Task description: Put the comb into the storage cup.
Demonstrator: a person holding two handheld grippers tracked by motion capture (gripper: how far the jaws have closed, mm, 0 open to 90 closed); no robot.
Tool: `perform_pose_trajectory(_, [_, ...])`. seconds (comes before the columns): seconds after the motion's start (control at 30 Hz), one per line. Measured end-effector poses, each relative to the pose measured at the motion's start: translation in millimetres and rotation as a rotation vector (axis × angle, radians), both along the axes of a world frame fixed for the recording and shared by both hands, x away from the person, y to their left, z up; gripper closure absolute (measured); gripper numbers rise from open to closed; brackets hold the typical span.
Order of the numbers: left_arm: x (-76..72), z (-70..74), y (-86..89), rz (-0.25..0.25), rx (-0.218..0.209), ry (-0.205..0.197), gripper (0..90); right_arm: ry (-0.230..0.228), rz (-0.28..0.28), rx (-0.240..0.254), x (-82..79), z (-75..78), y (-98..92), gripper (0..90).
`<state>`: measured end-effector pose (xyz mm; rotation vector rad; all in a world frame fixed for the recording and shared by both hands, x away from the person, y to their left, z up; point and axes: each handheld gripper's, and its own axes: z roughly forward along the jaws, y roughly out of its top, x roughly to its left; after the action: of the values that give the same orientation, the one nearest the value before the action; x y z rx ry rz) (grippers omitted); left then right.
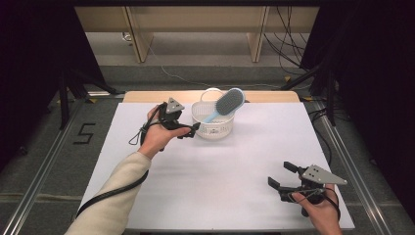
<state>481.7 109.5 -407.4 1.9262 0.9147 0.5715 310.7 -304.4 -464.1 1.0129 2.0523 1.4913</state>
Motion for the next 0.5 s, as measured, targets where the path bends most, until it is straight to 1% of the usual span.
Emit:
perform_pose_trajectory(0.13, [-3.5, -2.4, 4.0, 0.004, -0.007, 0.0, 0.2, 0.0, -0.001, 0.0, 0.0, 0.0, 0.0, 15.7])
perform_pose_trajectory(0.17, [-4.6, -2.6, 5.3, 0.001, -0.003, 0.001, 0.2, 0.0, -0.001, -0.001, 0.0, 0.0, 0.1, 15.6])
perform_pose_trajectory(0.23, [-7.4, -3.3, 7.4, 0.003, -0.011, -0.003, 0.3, 0.0, -0.001, -0.001, 0.0, 0.0, 0.2, 15.6])
perform_pose_trajectory(0.5, [-20.5, -10.3, 14.7, -0.014, -0.01, 0.006, 0.7, 0.0, -0.002, -0.002, 0.0, 0.0, 0.1, 15.6])
